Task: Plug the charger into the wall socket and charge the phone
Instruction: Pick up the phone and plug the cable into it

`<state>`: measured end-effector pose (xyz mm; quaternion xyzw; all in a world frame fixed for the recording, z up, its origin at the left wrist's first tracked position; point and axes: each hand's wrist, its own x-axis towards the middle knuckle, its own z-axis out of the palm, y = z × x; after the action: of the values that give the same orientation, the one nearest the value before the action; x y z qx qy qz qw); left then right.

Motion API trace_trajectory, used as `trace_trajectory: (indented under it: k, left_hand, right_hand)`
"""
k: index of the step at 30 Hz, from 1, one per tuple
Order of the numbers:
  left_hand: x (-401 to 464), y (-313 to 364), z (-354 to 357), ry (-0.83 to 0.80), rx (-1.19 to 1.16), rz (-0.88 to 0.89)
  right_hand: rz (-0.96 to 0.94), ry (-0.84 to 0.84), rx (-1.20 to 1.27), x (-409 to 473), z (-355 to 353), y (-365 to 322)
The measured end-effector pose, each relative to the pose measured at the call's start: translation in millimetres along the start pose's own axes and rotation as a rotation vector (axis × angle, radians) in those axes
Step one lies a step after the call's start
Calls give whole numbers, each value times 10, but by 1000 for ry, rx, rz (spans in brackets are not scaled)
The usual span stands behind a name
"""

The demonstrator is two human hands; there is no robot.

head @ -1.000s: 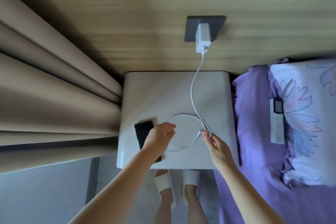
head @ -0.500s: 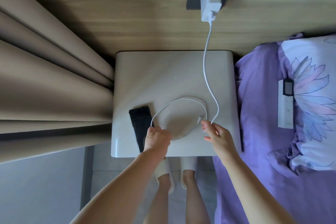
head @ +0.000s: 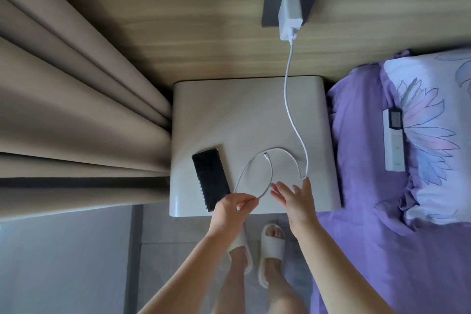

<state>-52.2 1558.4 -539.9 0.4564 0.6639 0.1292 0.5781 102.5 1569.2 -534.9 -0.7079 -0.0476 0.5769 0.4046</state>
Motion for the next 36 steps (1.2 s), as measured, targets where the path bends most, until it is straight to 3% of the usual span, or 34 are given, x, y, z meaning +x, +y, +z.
trace_trajectory:
  k: [3, 8, 12, 17, 23, 27, 31, 36]
  left_hand:
    - [-132, -29, 48, 13, -60, -38]
    - [-232, -90, 133, 52, -179, -120]
    - [-96, -137, 70, 226, -91, -145]
    - [316, -182, -136, 512, 8, -412]
    - [589, -233, -159, 487, 231, -641]
    - [613, -248, -246, 416, 233, -644]
    - [503, -162, -186, 374, -114, -541]
    - [98, 190, -72, 296, -993, -610]
  right_hand:
    - [129, -65, 242, -104, 45, -4]
    - [141, -138, 145, -215, 127, -46]
    - [88, -180, 91, -203, 96, -94]
    - [89, -219, 4, -197, -29, -113]
    - [112, -253, -10, -188, -81, -62]
    - [114, -303, -117, -198, -142, -47]
    - [48, -334, -181, -319, -185, -89]
    - [-16, -288, -364, -615, -194, -182]
